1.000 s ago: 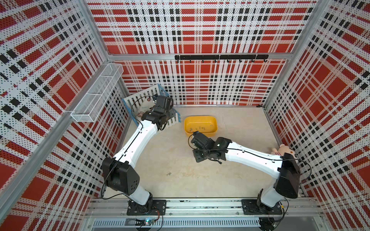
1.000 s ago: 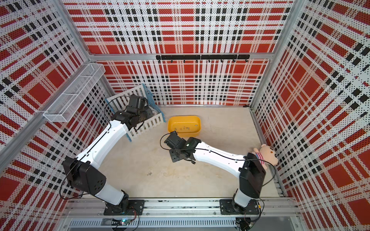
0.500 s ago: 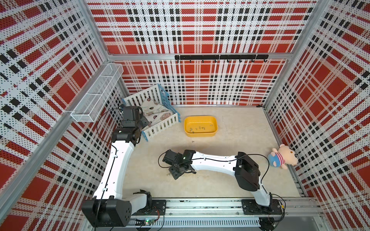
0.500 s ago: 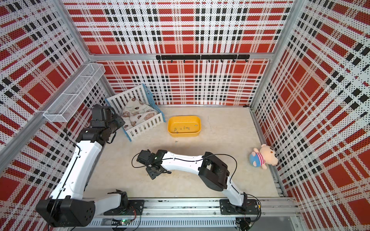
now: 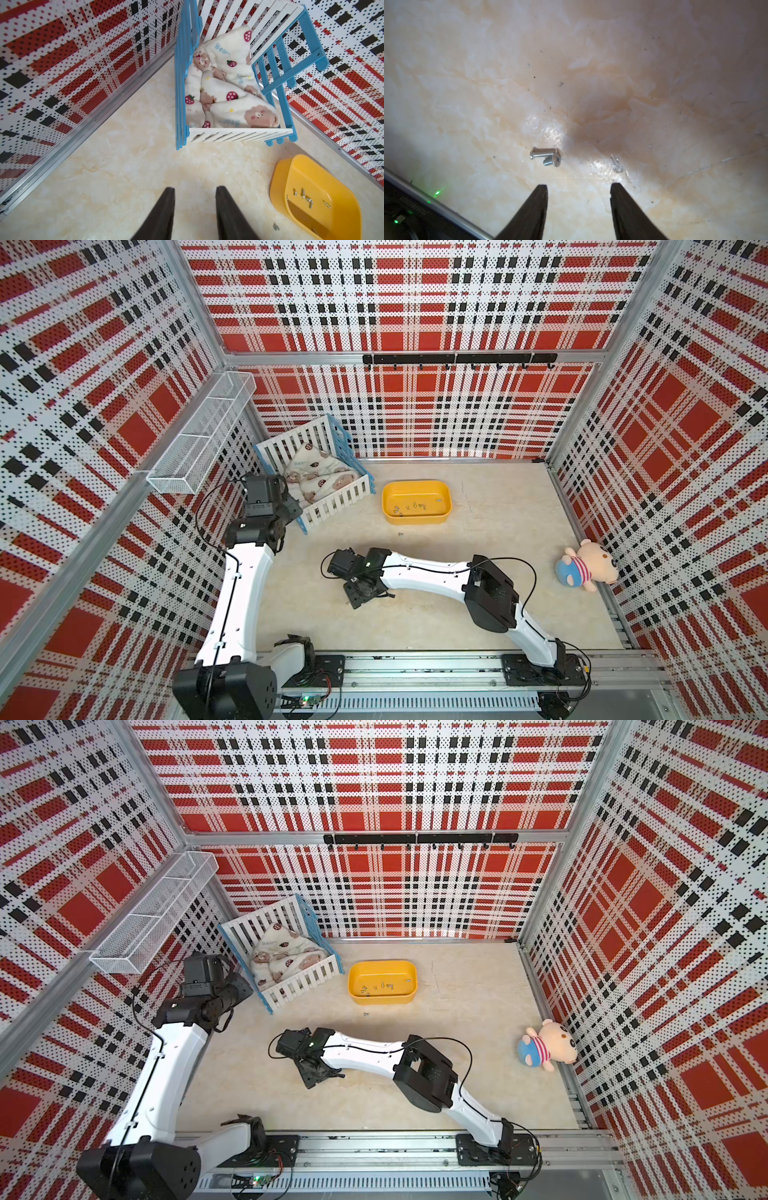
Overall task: Put the screws on the desktop into the storage box
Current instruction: Pick up the screw from the center of the board.
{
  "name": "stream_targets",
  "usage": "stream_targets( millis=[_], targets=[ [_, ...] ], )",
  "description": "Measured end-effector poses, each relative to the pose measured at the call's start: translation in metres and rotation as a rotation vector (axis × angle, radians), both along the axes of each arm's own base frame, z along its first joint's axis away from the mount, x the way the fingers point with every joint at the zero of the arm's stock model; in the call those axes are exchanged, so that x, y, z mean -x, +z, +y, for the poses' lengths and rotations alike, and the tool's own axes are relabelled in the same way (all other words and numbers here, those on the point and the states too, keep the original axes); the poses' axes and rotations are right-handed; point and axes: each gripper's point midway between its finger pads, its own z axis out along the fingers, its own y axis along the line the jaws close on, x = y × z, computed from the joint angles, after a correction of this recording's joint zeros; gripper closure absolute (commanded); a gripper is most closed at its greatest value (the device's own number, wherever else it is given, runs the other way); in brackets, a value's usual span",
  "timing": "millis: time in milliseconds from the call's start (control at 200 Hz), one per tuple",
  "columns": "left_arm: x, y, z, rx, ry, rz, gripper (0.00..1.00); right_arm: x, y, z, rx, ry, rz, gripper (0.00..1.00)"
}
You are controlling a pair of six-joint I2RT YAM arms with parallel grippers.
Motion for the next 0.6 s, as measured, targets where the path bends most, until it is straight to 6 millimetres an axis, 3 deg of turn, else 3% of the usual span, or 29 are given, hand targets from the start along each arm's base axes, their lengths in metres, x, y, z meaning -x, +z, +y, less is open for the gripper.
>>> stream_targets(
  millis=[601],
  targets=[
    [0.004, -0.009, 0.001, 0.001, -0.012, 0.02, 0.6, -0.006, -0.019, 0.008, 0.082, -0.002, -0.018, 0.46]
  ],
)
